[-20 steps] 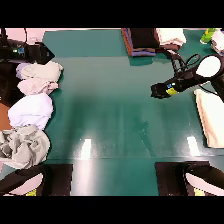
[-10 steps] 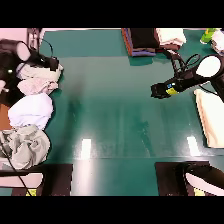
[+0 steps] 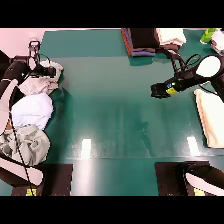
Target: Fold the shirts.
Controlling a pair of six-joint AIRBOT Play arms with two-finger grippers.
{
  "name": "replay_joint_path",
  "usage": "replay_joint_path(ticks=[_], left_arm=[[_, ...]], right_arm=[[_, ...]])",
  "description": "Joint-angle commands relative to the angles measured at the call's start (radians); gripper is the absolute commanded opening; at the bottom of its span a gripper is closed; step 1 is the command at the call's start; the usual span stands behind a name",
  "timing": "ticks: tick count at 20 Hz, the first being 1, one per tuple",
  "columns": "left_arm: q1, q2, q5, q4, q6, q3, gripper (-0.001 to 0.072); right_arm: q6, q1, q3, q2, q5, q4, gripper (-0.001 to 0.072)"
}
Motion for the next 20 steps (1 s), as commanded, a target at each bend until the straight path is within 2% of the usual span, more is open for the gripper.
replay_joint_path(ticks=[1,7,9,10,14,17,20], left_arm=[[0.024,-0.054,0.070,-0.013,0.003,0.001,0.0630],[0.024,-0.087,0.075,-0.016,-0.009,0.007,0.0593],[0.024,-0.086,0.039,-0.016,-0.007,0.029,0.0046],[0.024,-0.086,0.018,-0.016,-0.007,0.053,0.0026],[0.024,-0.036,-0.114,-0.016,0.026,0.247,0.0025],[0.021,0.130,-0.141,-0.021,0.053,0.379,0.0025],[-0.018,0.349,-0.178,-0.025,0.139,0.430,0.0024]], right_arm=[[0.000,0.001,0.001,0.000,-0.001,0.000,0.0019],[0.000,0.017,0.001,0.000,-0.002,0.000,0.0020],[0.000,0.017,0.001,0.000,-0.004,0.000,0.0020],[0.000,0.017,0.001,0.000,-0.005,0.000,0.0019],[0.000,0.016,0.001,0.057,-0.077,0.000,0.0019],[0.000,0.006,0.014,0.146,-0.179,0.000,0.0018],[0.000,-0.039,0.143,0.180,-0.155,0.000,0.0018]])
